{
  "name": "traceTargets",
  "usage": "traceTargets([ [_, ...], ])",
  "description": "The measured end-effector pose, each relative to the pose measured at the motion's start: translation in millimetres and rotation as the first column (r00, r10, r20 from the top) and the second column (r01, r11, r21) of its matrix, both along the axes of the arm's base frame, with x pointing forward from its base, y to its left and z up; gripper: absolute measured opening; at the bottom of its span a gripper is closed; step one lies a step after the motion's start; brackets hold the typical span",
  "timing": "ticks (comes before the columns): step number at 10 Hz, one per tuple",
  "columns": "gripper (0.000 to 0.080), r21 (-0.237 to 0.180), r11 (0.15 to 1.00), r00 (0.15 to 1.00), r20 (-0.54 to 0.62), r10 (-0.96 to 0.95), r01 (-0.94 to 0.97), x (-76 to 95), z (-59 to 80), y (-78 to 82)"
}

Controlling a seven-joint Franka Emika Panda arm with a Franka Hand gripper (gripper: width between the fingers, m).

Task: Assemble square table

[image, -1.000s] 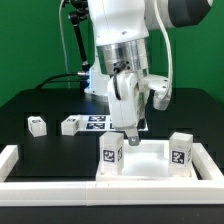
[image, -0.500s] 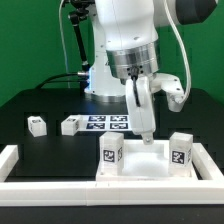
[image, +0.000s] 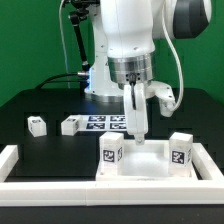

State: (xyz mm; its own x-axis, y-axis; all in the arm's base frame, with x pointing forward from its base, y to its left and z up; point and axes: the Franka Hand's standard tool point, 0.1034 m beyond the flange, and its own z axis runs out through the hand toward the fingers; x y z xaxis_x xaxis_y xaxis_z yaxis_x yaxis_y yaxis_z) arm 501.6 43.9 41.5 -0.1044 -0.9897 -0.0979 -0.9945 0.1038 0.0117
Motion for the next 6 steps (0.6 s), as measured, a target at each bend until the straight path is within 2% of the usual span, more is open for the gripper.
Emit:
traceTargets([
  [2, 0.0649, -0.038, 0.999, 0.997, 0.072, -0.012, 0.015, 10.0, -6.4, 3.4],
  [4, 0.0649, -0.065, 0.998, 0.997, 0.076, 0.006, -0.001, 7.4, -21.5, 8.8],
  [6, 0.0649, -0.075, 0.997, 0.998, 0.063, 0.023, -0.018, 4.4, -30.2, 9.5],
])
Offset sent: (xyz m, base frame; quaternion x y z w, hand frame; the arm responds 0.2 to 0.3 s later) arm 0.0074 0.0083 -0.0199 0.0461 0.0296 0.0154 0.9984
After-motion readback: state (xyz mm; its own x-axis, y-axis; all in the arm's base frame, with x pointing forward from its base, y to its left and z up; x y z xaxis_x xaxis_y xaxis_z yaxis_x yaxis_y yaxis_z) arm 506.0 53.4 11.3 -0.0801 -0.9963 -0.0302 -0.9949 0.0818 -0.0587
